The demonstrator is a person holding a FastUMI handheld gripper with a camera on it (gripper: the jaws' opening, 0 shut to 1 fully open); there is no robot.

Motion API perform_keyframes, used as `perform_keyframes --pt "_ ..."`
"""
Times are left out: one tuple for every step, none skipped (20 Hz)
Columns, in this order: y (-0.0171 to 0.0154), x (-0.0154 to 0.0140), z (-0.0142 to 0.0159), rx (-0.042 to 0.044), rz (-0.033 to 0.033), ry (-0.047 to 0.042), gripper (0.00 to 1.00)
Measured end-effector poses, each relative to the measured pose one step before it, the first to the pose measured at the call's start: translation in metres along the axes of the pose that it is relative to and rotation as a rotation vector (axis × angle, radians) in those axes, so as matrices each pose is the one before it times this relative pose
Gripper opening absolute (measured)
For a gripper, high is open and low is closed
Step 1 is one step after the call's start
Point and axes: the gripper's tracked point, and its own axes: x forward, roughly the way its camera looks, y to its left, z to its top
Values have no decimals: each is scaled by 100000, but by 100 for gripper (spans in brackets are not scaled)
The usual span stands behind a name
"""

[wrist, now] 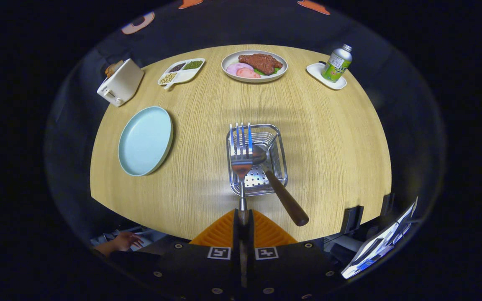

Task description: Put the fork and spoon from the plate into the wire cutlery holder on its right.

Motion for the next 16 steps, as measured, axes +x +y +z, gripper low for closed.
perform_keyframes --pt "-10 -9 52 966 213 487 8" --pt "28 49 129 1120 822 121 8" --pt "124 -22 83 620 637 428 9" --pt "-16 -95 221 123 689 -157 9" --pt "-63 -36 401 286 23 -343 10" --pt "-158 101 209 469 37 -343 10" --pt "-114 -144 245 505 10 -131 10" --pt "-58 -30 260 614 352 -272 10" --pt "71 -129 375 612 803 -858 10" --pt "218 -269 421 309 1421 -1342 11" --pt "190 -222 655 415 1571 -2035 12" --pt "252 -295 650 -152 1358 -2926 12" --pt "-119 -197 791 -674 340 -3346 15" --pt "75 -176 592 -394 478 -2640 16" --pt "231 -433 634 -209 1192 -2659 23" --pt "326 -455 808 277 1334 -3321 27"
